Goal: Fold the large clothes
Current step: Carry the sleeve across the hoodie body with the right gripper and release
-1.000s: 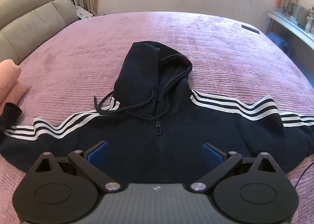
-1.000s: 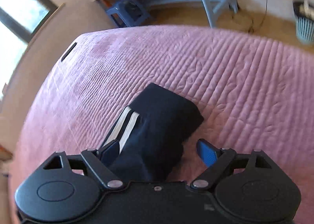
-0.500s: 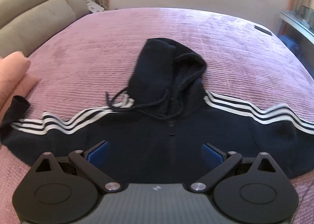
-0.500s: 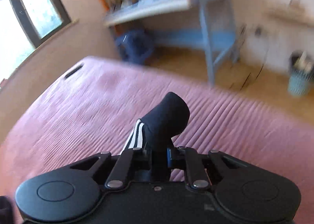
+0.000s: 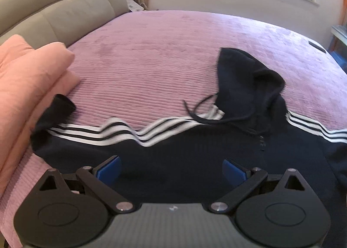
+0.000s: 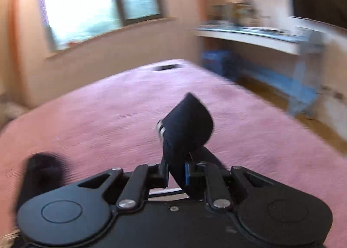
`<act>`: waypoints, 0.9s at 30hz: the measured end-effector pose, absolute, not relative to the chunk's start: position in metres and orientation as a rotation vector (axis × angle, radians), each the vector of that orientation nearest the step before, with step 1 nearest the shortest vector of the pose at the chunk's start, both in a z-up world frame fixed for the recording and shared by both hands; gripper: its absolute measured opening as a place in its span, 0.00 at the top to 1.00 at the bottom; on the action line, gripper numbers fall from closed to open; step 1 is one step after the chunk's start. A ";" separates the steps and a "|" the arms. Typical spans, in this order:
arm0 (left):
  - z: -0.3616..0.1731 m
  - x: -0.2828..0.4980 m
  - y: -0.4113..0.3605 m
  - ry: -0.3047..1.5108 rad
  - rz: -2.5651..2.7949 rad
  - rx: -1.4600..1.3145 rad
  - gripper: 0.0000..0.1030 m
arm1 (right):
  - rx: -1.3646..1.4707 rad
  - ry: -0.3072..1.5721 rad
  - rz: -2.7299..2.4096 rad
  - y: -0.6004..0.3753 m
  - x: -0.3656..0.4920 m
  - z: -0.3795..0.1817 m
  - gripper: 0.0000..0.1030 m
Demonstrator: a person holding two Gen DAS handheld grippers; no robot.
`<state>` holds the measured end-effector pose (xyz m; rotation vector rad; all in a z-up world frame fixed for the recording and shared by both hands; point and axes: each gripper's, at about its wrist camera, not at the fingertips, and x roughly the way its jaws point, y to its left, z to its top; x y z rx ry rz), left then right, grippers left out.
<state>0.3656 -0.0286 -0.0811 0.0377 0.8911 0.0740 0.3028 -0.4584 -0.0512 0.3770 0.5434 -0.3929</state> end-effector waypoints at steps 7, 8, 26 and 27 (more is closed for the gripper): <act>-0.087 0.371 0.026 0.903 0.032 -0.031 0.13 | 0.350 0.651 0.009 -0.253 0.343 -0.067 0.76; -0.089 0.371 0.033 0.908 0.029 -0.045 0.13 | 0.346 0.694 0.080 -0.229 0.349 -0.079 0.72; -0.206 0.453 0.009 1.112 -0.345 -0.303 0.27 | 0.289 0.930 -0.152 -0.306 0.291 -0.123 0.30; -0.210 0.456 0.006 1.108 -0.341 -0.310 0.30 | 0.286 0.931 -0.158 -0.305 0.290 -0.125 0.30</act>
